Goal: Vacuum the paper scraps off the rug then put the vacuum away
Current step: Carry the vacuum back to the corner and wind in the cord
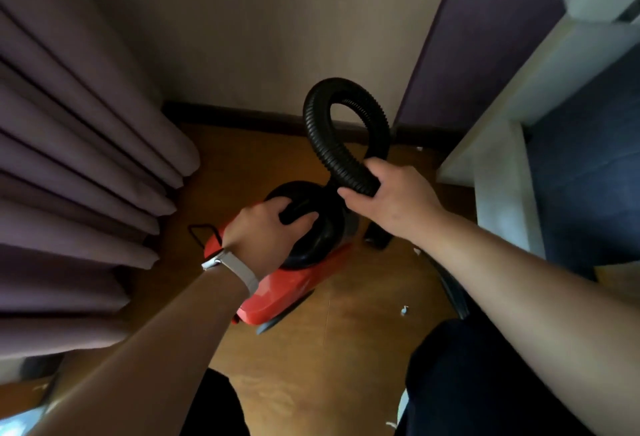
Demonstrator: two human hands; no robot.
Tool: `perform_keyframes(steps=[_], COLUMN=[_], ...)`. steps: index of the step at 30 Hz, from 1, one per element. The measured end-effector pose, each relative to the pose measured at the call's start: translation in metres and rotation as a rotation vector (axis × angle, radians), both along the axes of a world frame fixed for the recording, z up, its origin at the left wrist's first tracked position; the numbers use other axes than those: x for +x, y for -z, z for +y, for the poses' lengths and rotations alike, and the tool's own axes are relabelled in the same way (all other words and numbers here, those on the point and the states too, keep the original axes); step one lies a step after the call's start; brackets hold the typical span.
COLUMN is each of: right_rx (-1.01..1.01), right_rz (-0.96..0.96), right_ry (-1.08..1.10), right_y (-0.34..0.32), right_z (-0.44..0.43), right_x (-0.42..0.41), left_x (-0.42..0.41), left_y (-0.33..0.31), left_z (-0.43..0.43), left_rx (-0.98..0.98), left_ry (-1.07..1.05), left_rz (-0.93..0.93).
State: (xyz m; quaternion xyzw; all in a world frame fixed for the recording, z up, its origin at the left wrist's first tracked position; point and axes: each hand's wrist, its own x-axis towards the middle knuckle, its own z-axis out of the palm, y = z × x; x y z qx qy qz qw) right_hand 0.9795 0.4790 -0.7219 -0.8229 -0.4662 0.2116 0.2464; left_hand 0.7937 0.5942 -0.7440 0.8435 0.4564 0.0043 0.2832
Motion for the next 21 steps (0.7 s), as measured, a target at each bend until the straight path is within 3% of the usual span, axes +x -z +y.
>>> perform_keyframes(steps=[6,21], right_rx=[-0.133,-0.204], right_rz=[-0.033,-0.152], right_ry=[-0.119,-0.221], right_y=[0.039,0.089], right_z=[0.003,0.018], right_x=[-0.002,-0.01], left_x=[-0.008,-0.007], left_y=[0.03,0.081], left_z=[-0.011,-0.009], left_rx=[-0.016,-0.033], left_ry=[-0.02,0.018], left_rz=[0.053,0.031])
